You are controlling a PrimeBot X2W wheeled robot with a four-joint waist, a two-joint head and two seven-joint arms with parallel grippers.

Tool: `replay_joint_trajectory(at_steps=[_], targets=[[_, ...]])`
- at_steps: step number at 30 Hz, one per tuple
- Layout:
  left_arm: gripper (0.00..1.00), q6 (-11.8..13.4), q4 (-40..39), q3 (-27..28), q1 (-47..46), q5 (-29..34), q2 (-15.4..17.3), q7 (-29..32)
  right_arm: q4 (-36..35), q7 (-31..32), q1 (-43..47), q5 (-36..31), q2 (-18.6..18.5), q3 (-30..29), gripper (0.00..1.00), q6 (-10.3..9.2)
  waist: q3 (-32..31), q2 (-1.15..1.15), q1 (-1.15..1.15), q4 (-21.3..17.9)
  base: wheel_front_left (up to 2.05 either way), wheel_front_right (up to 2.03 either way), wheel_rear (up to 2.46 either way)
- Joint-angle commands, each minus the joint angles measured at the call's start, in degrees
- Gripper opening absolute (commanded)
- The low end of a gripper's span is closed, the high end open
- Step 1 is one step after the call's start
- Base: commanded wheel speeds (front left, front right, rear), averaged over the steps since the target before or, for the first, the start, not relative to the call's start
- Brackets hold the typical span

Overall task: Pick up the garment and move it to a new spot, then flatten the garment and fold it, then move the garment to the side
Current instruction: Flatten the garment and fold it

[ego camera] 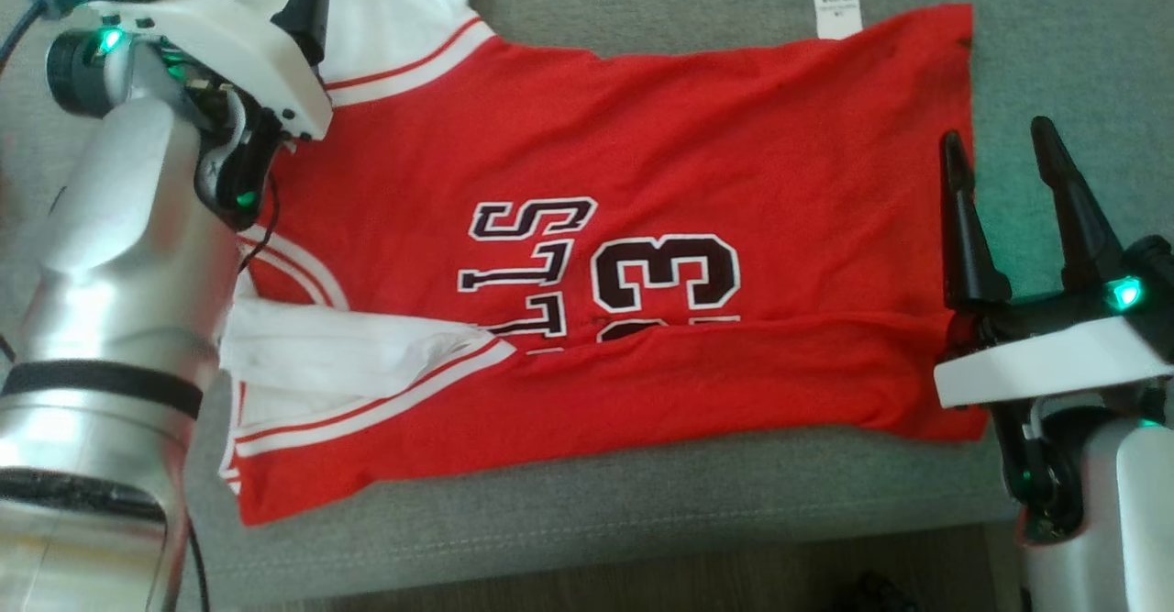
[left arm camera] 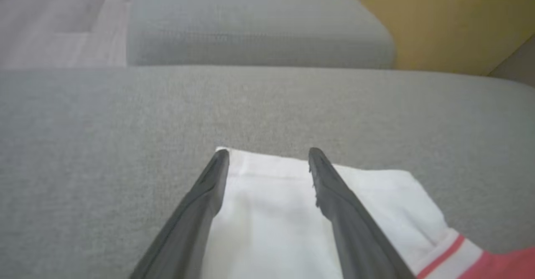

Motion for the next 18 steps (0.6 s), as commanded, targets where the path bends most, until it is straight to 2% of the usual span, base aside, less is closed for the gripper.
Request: replay_joint_trajectory(at_steps=[1, 4, 10, 11, 12, 13, 18], targets=[[1.0, -0.25, 0.14, 0.77, -2.07, -0.5, 2.3, 0.52, -1.72, -0.63, -1.24, 0.37, -0.37, 1.49, 1.0, -0.04, 0.43, 0.0, -0.01, -0.57, 0.0, 0.0, 0.0], [1.0, -0.32, 4.35, -0.2, -2.98, -2.81, 2.13, 1.79, -1.23, -1.07, -1.51, 0.65, -0.37, 1.67, 1.0, -0.04, 0.63, 0.0, -0.01, -1.08, 0.0, 0.0, 0.0], [1.0, -0.35, 7.76, -3.9, -3.04, -7.23, 2.5, 4.09, -0.67, -1.35, -1.81, 1.04, -0.37, 1.41, 1.0, -0.04, 0.42, 0.0, -0.01, -1.29, 0.0, 0.0, 0.0], [0.82, -0.35, 7.96, -4.73, -3.0, -7.74, 2.52, 4.45, -0.63, -1.3, -1.9, 1.11, -0.37, 1.35, 1.0, -0.04, 0.32, 0.0, -0.01, -1.27, 0.0, 0.0, 0.0], [0.28, -0.35, 8.09, -5.61, -2.92, -8.22, 2.57, 4.84, -0.64, -1.29, -2.07, 1.16, -0.37, 1.38, 1.0, -0.04, 0.23, 0.0, -0.01, -1.29, 0.0, 0.0, 0.0], [0.0, -0.35, 8.14, -6.53, -2.88, -8.56, 2.7, 4.99, -0.66, -1.24, -2.24, 1.26, -0.37, 1.39, 1.0, -0.04, 0.16, 0.0, -0.01, -1.29, 0.0, 0.0, 0.0], [0.0, -0.35, 8.41, -10.49, -3.21, -9.15, 3.53, 2.86, -0.63, -0.93, -3.31, 1.39, -0.37, 1.18, 1.0, -0.04, -0.37, 0.0, -0.01, -1.26, 0.0, 0.0, 0.0]])
